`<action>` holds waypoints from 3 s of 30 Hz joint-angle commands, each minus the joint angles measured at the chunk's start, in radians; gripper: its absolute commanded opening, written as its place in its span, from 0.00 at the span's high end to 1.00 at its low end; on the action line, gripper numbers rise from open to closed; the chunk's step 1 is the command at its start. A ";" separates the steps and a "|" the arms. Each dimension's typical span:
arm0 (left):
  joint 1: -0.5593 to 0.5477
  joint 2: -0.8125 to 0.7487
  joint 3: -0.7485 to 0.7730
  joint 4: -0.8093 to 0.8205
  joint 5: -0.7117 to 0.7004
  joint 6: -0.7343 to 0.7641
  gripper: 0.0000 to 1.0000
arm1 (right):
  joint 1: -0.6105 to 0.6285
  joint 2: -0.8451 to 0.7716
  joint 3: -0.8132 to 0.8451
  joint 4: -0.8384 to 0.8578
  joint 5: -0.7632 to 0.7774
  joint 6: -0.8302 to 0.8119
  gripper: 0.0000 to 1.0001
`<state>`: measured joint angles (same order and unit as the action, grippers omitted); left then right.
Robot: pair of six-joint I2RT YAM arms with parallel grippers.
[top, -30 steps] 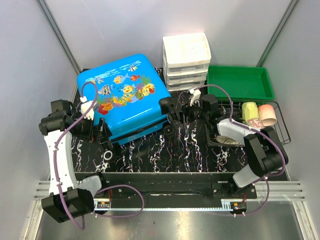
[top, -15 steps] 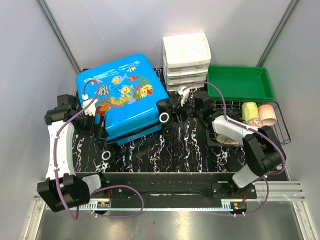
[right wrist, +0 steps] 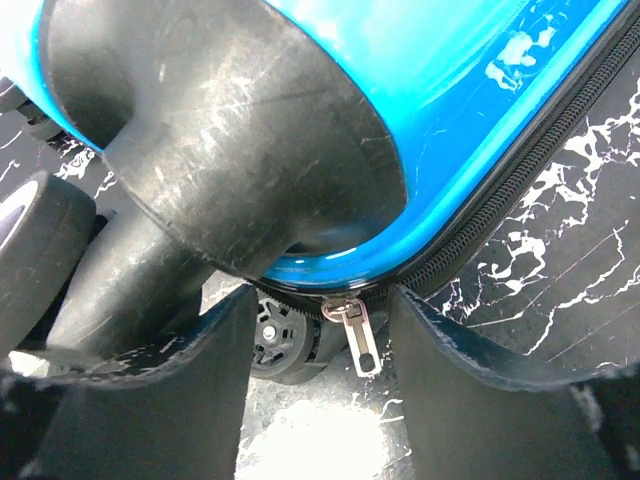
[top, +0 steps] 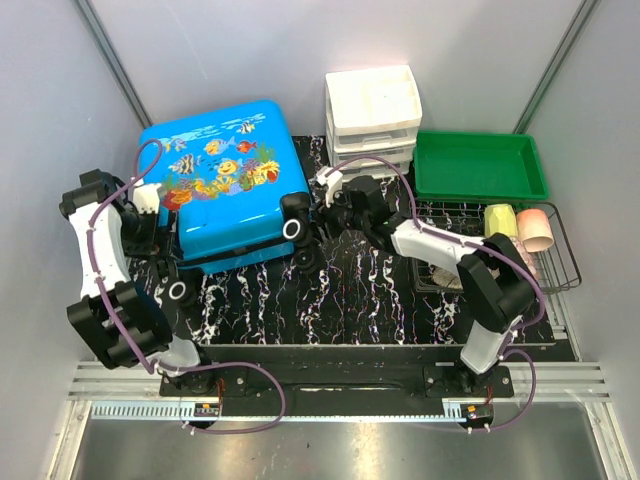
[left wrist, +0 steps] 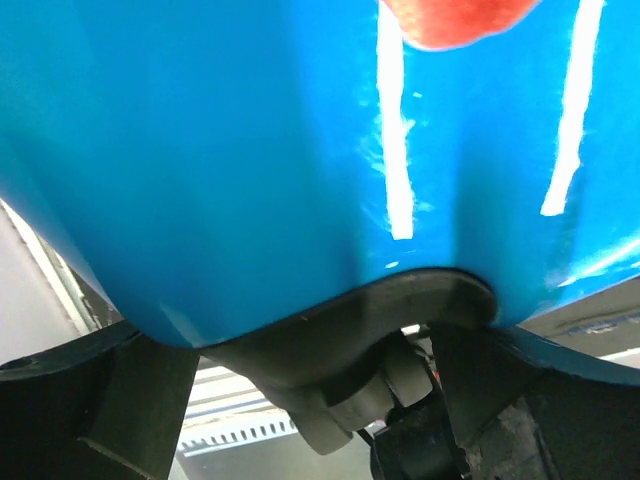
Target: Open, take out, and arrange the luggage
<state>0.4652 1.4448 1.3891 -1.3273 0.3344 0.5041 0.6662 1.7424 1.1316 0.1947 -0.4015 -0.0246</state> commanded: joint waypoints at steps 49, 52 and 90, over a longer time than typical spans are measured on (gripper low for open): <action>0.015 -0.015 -0.107 0.094 -0.052 0.014 0.45 | -0.165 0.244 0.215 -0.069 -0.612 0.018 0.59; 0.016 -0.008 -0.105 0.099 -0.066 0.016 0.49 | -0.166 0.227 0.206 -0.084 -0.608 -0.003 0.85; 0.084 0.111 0.286 0.092 0.150 -0.002 0.20 | -0.102 0.212 0.191 0.112 -0.313 -0.201 1.00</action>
<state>0.5369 1.6085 1.5570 -1.4334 0.3904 0.5144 0.5087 2.0003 1.3476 0.2348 -0.6361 -0.2405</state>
